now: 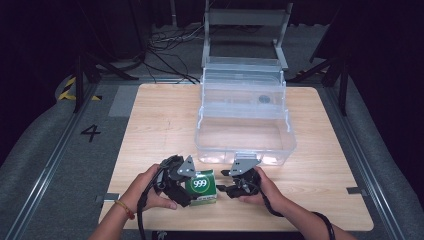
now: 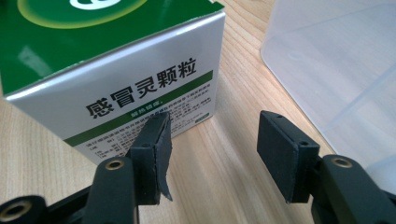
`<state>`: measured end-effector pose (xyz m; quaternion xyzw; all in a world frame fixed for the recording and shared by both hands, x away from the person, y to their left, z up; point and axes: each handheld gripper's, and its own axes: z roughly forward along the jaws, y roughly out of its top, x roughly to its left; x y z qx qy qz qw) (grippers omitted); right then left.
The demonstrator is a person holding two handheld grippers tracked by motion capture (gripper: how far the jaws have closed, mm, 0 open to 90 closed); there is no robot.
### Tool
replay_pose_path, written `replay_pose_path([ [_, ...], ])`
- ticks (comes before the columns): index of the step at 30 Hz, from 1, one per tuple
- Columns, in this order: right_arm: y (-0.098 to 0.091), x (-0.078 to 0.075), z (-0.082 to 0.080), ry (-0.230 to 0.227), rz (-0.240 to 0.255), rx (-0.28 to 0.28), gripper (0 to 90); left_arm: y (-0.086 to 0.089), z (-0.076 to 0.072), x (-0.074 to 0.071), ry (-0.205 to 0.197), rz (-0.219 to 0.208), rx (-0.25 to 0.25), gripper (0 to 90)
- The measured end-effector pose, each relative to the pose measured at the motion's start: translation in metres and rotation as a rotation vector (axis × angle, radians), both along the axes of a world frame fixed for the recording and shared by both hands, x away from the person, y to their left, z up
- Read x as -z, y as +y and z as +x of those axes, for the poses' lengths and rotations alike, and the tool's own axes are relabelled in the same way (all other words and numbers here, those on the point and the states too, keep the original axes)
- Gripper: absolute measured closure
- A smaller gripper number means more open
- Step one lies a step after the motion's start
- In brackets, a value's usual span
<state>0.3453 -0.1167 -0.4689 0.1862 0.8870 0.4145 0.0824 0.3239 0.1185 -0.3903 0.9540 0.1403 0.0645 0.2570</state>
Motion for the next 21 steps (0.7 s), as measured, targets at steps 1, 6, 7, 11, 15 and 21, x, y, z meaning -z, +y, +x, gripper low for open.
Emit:
replay_pose_path([
  [1,0.0,0.0,0.0,0.005,0.002,0.003,45.4,-0.002,0.001,0.0,0.004,0.004,0.007,12.9],
  [6,0.001,-0.001,0.002,0.005,-0.004,-0.004,45.0,-0.014,0.008,0.008,0.037,0.067,0.041,12.0],
  [7,0.001,-0.001,0.002,0.002,-0.004,-0.007,44.7,-0.016,0.009,0.009,0.043,0.075,0.046,11.7],
  [11,0.0,-0.002,0.002,0.005,0.0,-0.016,44.4,-0.02,0.013,0.015,0.072,0.083,0.061,11.8],
  [15,-0.001,-0.002,0.002,0.011,-0.004,-0.032,41.6,-0.02,0.018,0.021,0.104,0.073,0.075,11.7],
  [21,-0.013,-0.003,-0.001,0.016,-0.054,-0.066,34.0,-0.017,0.019,0.024,0.12,0.053,0.074,12.4],
])
